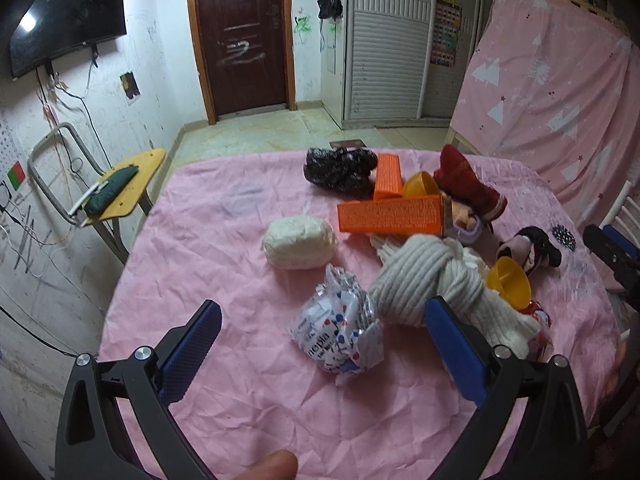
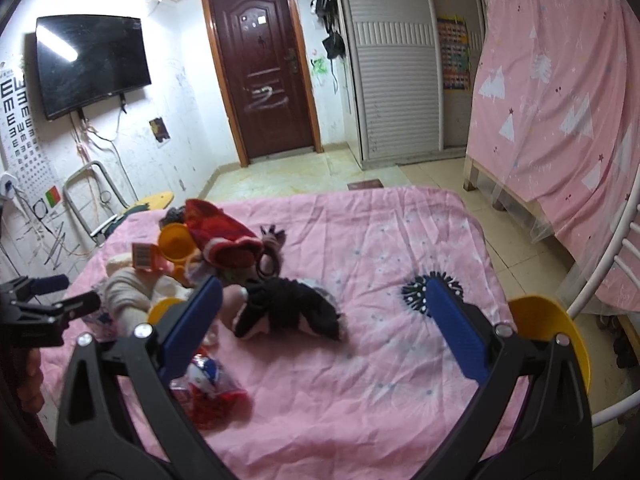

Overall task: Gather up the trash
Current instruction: 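Grasp the crumpled white snack bag with the left gripper while the right gripper grasps the black plush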

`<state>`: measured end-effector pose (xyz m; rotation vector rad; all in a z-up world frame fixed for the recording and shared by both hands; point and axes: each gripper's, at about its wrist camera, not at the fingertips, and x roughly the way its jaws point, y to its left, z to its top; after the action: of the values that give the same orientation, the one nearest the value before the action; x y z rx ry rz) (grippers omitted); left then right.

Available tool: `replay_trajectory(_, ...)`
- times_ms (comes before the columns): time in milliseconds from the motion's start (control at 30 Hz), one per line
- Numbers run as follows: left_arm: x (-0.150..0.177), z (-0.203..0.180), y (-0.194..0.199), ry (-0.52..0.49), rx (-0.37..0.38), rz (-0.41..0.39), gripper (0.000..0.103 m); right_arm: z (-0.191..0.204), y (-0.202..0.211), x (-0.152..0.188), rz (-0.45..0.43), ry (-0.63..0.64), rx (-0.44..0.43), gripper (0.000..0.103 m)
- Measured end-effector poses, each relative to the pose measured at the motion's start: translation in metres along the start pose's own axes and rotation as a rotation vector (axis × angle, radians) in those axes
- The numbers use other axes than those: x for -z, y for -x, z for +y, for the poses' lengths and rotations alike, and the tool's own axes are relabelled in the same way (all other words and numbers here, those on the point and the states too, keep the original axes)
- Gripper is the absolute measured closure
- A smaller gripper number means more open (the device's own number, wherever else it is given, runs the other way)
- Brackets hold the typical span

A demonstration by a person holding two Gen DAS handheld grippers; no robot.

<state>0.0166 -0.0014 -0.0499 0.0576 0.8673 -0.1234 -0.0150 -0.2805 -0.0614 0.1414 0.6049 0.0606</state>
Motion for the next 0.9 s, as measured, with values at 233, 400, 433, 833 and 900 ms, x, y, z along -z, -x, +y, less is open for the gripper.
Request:
replay_trajectory(233,0.006,0.007,-0.014,0.068,0.063,0.009,0.025,0.008,-0.016,-0.005,0.046,0.044,-0.042,0.006)
replay_trajectory(400,0.004,0.004,-0.012,0.065,0.129,-0.007,0.053,0.028,-0.023,-0.012,0.062,0.122,-0.077,0.006)
replay_trajectory(433,0.005,0.005,-0.011,0.069,0.143,-0.006,0.065,0.030,-0.024,-0.012,0.068,0.131,-0.075,0.006)
replay_trajectory(833,0.010,0.028,0.007,0.110,0.136,-0.030,0.082,0.027,-0.076,0.000,0.295,0.116,-0.089,0.006)
replay_trajectory(900,0.010,0.032,0.011,0.113,0.127,-0.039,0.082,0.028,-0.080,0.002,0.314,0.116,-0.095,0.006)
